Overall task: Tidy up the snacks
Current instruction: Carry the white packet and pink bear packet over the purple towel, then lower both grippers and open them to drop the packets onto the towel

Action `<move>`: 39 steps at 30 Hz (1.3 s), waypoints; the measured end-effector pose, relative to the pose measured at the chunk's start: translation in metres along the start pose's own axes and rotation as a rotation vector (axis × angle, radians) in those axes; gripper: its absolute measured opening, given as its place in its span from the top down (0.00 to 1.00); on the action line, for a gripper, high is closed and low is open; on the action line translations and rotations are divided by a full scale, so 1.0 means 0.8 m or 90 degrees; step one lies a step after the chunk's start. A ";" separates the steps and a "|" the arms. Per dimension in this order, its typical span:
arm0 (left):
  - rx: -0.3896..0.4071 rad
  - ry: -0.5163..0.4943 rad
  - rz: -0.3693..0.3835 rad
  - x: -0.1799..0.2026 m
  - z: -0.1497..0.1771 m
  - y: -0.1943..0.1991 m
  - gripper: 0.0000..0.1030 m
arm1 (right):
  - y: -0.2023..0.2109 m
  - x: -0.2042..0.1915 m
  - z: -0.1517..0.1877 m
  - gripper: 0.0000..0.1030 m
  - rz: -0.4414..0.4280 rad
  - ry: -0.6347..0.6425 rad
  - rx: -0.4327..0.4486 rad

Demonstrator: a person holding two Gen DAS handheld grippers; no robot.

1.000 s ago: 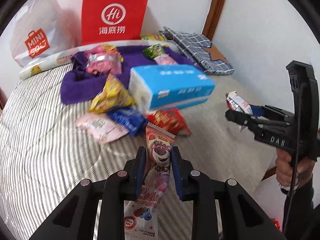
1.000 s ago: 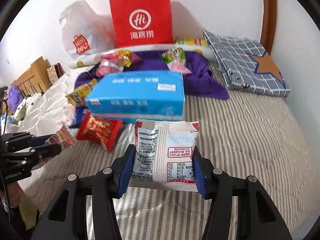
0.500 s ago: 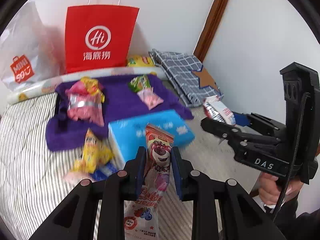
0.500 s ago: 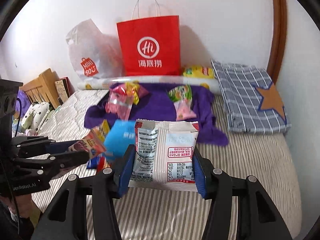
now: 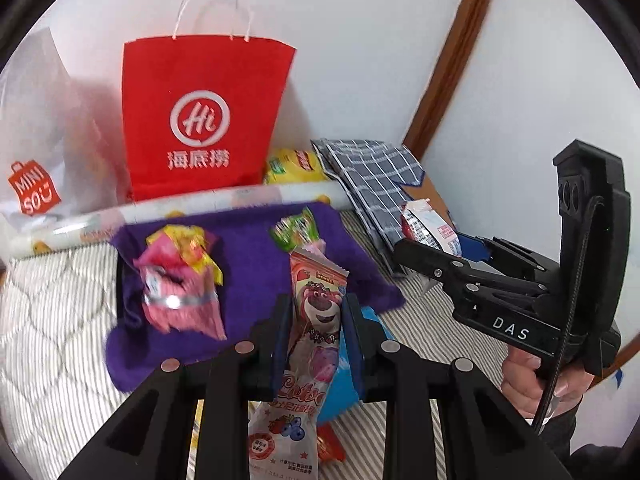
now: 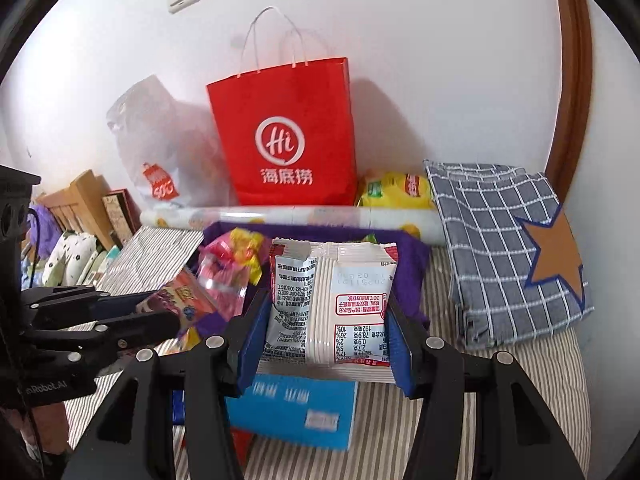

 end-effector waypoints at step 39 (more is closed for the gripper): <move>-0.082 0.092 0.042 -0.106 -0.029 -0.151 0.76 | -0.206 0.033 0.042 0.48 0.005 -0.029 -0.148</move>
Point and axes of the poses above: each gripper's, at about its wrist camera, not at the fingertips, and y roughly against the way its jaws point, x to its right, z to its underside, the point moved 10 cm from there along -y, roughly the way its jaws point, and after that the axes turned 5 degrees about z, right-handed, at the moved point
